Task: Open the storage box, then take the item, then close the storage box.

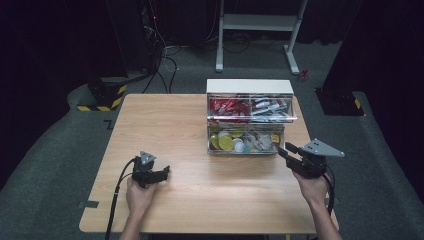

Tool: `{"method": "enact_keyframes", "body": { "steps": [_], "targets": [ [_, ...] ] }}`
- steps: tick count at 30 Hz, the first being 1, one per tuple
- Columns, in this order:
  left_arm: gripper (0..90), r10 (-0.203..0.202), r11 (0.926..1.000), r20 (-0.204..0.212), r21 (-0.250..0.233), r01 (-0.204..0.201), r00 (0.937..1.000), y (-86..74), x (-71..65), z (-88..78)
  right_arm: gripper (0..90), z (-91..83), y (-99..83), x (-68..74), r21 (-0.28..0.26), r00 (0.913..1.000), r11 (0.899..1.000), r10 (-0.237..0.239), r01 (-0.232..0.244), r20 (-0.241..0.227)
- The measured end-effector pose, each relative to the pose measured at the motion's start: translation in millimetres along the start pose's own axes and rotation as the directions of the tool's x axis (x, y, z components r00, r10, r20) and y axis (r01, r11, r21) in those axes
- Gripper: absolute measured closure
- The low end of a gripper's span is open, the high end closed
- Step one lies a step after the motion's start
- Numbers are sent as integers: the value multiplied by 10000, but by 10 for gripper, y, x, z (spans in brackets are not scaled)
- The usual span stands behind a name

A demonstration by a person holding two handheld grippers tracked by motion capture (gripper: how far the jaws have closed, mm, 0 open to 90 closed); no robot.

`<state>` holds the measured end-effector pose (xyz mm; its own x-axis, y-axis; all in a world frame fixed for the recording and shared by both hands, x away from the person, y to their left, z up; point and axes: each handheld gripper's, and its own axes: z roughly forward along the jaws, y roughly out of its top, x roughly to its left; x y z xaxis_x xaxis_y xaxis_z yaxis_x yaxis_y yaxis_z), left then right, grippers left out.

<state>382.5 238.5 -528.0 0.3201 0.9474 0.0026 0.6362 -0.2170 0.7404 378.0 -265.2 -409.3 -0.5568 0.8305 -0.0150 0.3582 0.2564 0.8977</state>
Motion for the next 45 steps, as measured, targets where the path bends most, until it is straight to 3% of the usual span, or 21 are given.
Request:
{"method": "enact_keyframes", "body": {
  "steps": [10,14,21,36,45],
  "targets": [
    [221,-20,10000,-23,-5,20,10000,1,0,0,635,3,198,-48,-206,9992,9994,-278,272,-299],
    [222,-22,10000,-25,-6,22,10000,1,0,0,639,31,274,-61,-265,9982,9995,-191,176,-575],
    [222,-26,10000,-32,-3,26,10000,1,0,0,672,26,443,-50,-690,9966,9974,-283,229,-777],
    [223,-25,10000,-36,-2,25,10000,1,-1,0,696,141,766,14,-804,9895,9960,-506,399,-1352],
    [223,-28,10000,-34,-4,28,10000,1,-1,0,725,276,759,49,-427,9859,9982,-492,429,-1597]
  ]
}}
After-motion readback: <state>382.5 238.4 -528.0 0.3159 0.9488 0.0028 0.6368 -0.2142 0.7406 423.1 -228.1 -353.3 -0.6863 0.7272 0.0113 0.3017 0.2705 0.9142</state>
